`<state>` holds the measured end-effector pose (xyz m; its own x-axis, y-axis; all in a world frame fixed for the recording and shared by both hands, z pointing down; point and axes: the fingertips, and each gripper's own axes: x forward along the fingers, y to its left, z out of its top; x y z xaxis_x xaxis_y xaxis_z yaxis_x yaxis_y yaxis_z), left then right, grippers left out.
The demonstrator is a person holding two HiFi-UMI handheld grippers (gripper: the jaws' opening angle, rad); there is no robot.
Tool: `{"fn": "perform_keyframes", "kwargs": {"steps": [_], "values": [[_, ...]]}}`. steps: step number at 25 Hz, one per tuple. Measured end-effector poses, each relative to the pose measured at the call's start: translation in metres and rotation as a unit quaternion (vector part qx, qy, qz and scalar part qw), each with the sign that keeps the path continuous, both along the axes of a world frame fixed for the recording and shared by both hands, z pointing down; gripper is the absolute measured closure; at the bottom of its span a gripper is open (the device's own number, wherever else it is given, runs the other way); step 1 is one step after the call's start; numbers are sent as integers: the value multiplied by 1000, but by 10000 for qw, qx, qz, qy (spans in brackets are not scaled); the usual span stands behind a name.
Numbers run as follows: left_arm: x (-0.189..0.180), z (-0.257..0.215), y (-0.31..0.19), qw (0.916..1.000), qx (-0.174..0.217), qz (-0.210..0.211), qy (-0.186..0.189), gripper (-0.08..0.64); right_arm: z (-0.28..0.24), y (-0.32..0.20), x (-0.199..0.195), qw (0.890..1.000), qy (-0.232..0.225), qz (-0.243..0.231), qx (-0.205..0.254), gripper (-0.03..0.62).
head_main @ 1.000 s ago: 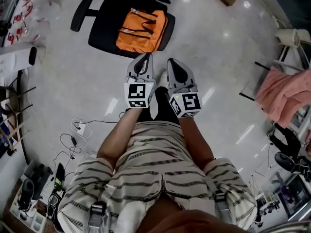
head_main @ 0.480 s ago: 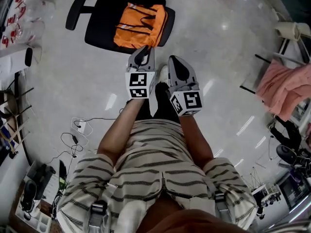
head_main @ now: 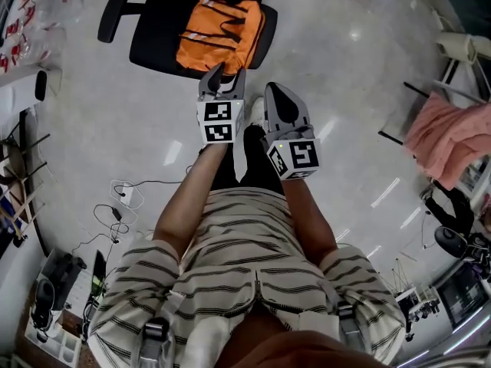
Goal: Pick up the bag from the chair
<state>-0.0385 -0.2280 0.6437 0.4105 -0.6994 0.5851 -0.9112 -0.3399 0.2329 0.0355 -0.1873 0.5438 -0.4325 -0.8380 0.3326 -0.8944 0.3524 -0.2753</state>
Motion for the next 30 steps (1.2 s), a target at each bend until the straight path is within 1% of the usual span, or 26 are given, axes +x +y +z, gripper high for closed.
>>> {"fn": "perform_keyframes", "kwargs": {"steps": [4, 10, 13, 19, 23, 30], "values": [[4, 15, -2, 9998, -167, 21, -55, 360, 4, -3, 3, 10000, -18, 32, -22, 574], [10, 33, -7, 9996, -249, 66, -134, 310, 11, 2, 4, 9999, 3, 60, -110, 574], [9, 45, -10, 9991, -392, 30, -128, 307, 16, 5, 3, 9998, 3, 68, -177, 574], [13, 69, -15, 9965, -827, 46, -130, 298, 22, 9, 7, 9996, 14, 89, -258, 574], [17, 79, -21, 9953, -966, 36, -104, 287, 26, 8, 11, 9995, 28, 111, -284, 574], [19, 91, -34, 9938, -1090, 17, -196, 284, 30, 10, 10, 9994, 24, 76, -344, 574]]}}
